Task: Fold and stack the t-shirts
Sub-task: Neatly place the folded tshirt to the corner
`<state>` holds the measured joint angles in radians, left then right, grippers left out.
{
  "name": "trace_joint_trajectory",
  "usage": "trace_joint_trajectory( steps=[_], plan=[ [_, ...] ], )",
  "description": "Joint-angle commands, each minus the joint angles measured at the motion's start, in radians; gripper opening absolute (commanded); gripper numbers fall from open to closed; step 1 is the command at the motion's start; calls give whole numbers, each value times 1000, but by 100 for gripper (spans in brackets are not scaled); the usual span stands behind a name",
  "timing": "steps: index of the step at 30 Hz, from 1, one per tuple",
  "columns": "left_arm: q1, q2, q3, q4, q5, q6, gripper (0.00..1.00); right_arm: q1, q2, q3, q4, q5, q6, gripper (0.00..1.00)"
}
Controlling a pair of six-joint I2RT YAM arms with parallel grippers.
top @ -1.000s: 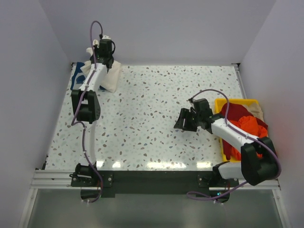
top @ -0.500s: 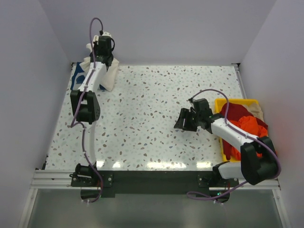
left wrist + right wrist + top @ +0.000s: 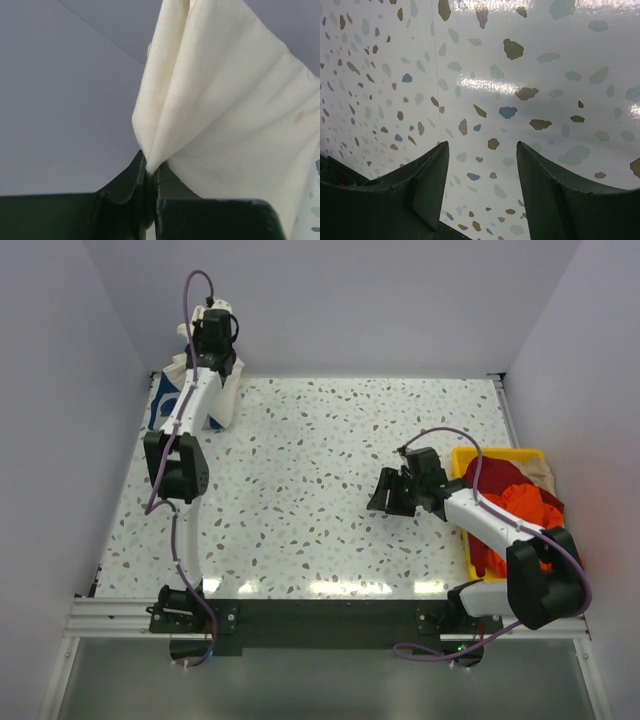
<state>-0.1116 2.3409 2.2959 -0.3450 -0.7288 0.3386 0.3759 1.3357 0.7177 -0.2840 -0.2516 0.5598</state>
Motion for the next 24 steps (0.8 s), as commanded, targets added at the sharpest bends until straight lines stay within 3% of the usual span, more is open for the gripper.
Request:
trace_joint_trajectory(
  steps=[1, 9, 24],
  plan=[
    [6, -91, 48, 81, -21, 37, 0, 6, -24, 12, 23, 20, -9, 60],
    [20, -97, 27, 100, -27, 45, 0, 6, -12, 22, 20, 25, -9, 60],
    [142, -45, -108, 149, 29, -18, 0, 18, 72, 54, 11, 34, -17, 59]
  ],
)
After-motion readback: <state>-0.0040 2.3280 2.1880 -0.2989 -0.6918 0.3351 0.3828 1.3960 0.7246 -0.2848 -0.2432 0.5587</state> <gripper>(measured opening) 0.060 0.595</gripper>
